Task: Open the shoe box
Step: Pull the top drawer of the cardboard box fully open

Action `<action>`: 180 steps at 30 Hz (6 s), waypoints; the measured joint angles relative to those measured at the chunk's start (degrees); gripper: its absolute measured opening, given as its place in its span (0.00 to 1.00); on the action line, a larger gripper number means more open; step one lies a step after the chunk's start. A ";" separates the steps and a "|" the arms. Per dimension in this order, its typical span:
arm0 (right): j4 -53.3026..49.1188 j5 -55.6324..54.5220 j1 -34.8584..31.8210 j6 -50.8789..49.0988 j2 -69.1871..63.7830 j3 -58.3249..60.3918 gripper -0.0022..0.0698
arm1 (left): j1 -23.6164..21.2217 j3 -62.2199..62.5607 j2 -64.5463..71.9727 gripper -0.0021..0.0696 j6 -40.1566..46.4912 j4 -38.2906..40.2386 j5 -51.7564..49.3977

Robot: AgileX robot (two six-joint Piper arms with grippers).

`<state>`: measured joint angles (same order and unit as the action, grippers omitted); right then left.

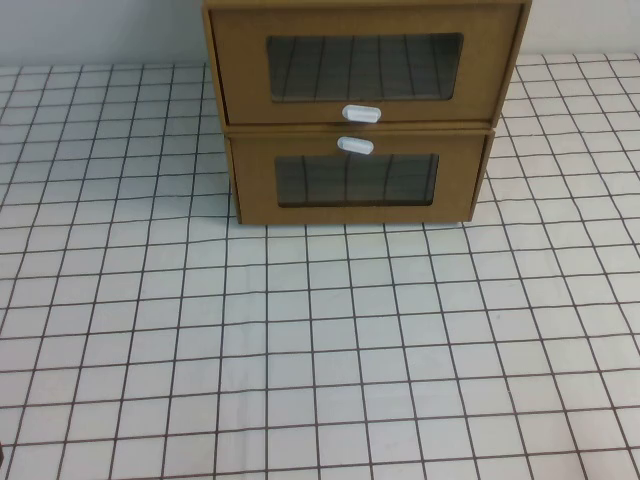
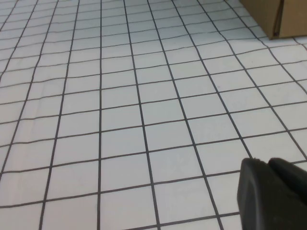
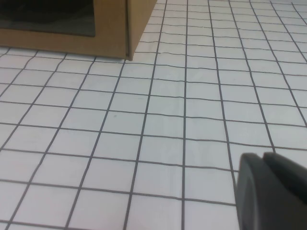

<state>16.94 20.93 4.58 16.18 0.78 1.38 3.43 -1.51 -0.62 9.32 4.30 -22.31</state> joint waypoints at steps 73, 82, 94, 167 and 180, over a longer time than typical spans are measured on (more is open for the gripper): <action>0.00 0.00 0.00 0.00 0.00 0.00 0.01 | 0.55 60.67 64.03 0.02 35.80 45.37 -20.11; 0.00 0.00 0.00 0.00 0.00 0.00 0.01 | 7.29 101.98 93.45 0.02 37.51 47.66 -29.98; 0.00 0.00 0.00 0.00 0.00 0.00 0.01 | 15.15 145.67 123.64 0.02 24.46 35.69 -41.02; -40.40 16.75 38.15 -22.93 -83.27 -66.80 0.01 | 15.44 147.32 129.37 0.02 23.34 32.17 -37.71; -102.00 9.46 42.70 -57.17 -97.01 -67.02 0.03 | 15.44 147.32 129.37 0.02 23.34 32.17 -37.75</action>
<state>-85.07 30.39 47.28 -40.99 -96.22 -65.65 18.87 145.81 128.75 32.66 36.47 -60.06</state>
